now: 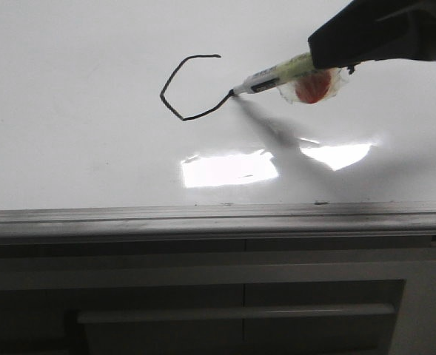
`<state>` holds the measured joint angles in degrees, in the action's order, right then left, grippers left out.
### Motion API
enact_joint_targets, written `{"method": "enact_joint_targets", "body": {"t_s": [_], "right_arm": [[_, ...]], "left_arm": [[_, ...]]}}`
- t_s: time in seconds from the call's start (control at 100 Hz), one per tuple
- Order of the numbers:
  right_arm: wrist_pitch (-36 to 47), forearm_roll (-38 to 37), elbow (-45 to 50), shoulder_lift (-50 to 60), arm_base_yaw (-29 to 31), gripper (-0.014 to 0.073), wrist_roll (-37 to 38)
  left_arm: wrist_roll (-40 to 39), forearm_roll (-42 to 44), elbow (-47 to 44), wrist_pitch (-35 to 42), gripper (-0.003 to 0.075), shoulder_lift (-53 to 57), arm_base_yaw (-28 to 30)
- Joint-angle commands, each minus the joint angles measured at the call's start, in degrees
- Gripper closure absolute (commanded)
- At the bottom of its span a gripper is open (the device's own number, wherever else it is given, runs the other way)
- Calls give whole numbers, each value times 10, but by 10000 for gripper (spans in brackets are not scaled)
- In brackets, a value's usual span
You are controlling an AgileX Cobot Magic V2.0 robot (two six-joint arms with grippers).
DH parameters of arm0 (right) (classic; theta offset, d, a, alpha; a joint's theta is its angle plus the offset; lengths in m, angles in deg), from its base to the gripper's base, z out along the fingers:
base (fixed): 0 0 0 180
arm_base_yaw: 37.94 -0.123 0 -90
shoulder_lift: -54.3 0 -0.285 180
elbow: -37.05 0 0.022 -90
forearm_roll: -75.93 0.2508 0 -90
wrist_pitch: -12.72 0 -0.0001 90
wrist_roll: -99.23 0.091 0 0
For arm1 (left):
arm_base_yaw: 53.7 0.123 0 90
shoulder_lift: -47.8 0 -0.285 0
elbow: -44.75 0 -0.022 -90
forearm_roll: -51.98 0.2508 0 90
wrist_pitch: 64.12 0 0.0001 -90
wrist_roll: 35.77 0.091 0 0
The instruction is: Write number 0 on whiteboard
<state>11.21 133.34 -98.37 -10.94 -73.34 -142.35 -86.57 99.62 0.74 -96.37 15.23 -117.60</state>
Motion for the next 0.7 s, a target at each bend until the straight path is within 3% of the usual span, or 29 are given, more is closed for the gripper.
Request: {"method": "enact_joint_targets", "body": {"t_s": [0.0,0.69], "right_arm": [[37,1,-22,5,15,640,-1],[15,-2,-82,-55,14,641,-1]], "left_arm": [[-4,15,15,32,730,-3,0],[-4,15,15,33,730,-3,0]]}}
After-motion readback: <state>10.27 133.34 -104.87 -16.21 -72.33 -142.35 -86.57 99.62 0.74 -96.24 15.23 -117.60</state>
